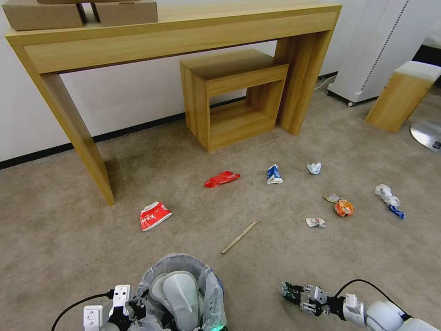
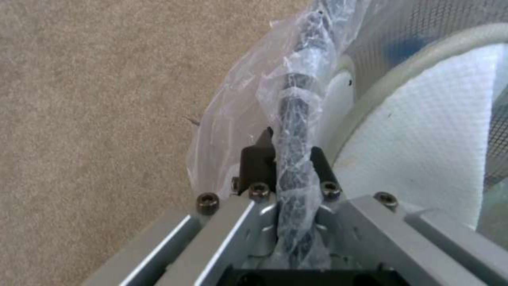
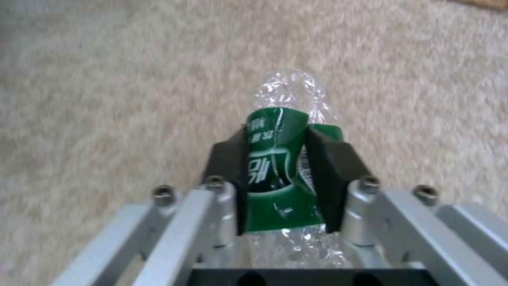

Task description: Pick up the trash bin and place the garbage on the floor into it.

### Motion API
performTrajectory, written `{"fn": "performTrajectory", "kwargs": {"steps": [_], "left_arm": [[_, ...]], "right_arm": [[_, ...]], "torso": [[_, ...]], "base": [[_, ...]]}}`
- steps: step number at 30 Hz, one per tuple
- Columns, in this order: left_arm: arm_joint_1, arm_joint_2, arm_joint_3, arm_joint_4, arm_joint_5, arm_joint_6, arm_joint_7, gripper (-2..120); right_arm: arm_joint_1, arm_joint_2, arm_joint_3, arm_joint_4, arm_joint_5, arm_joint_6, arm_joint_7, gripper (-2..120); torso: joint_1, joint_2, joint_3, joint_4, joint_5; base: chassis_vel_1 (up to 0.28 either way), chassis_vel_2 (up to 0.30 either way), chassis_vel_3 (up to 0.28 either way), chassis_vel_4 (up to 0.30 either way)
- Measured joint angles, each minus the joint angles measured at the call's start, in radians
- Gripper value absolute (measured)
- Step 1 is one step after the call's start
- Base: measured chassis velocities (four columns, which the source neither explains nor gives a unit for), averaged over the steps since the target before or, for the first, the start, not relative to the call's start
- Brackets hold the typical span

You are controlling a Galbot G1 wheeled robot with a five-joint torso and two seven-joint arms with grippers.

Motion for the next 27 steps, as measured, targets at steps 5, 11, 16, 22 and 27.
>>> {"fn": "performTrajectory", "kwargs": {"steps": [5, 11, 16, 22, 27], "left_arm": [[0.000, -0.001, 0.003, 0.004, 0.004, -0.005, 0.000, 0], [0.000, 0.003, 0.002, 0.005, 0.005, -0.007, 0.001, 0], [-0.004, 0.006, 0.003, 0.009, 0.005, -0.007, 0.002, 0], [-0.006, 0.016, 0.003, 0.008, -0.002, -0.007, 0.002, 0], [-0.008, 0.032, -0.006, -0.006, -0.023, -0.002, 0.002, 0]], "right_arm": [[0.003, 0.001, -0.004, 0.022, 0.016, -0.003, 0.004, 5], [0.013, 0.003, -0.007, 0.019, 0.022, -0.004, 0.016, 0], [0.017, 0.003, -0.006, 0.018, 0.028, -0.004, 0.016, 0], [0.005, -0.009, 0.027, 0.052, 0.050, -0.006, 0.012, 0], [-0.028, -0.033, 0.099, 0.117, 0.067, -0.007, -0.001, 0]], "torso": [[0.000, 0.000, 0.000, 0.0000, -0.0001], [0.000, 0.000, 0.000, 0.0000, -0.0002], [0.000, 0.000, 0.000, 0.0000, -0.0002], [0.000, 0.000, 0.000, 0.0000, -0.0003], [0.000, 0.000, 0.000, -0.0002, -0.0005]], "base": [[0.000, 0.000, 0.000, 0.000], [0.000, 0.000, 0.000, 0.000], [0.000, 0.000, 0.000, 0.000], [0.000, 0.000, 0.000, 0.000], [0.000, 0.000, 0.000, 0.000]]}}
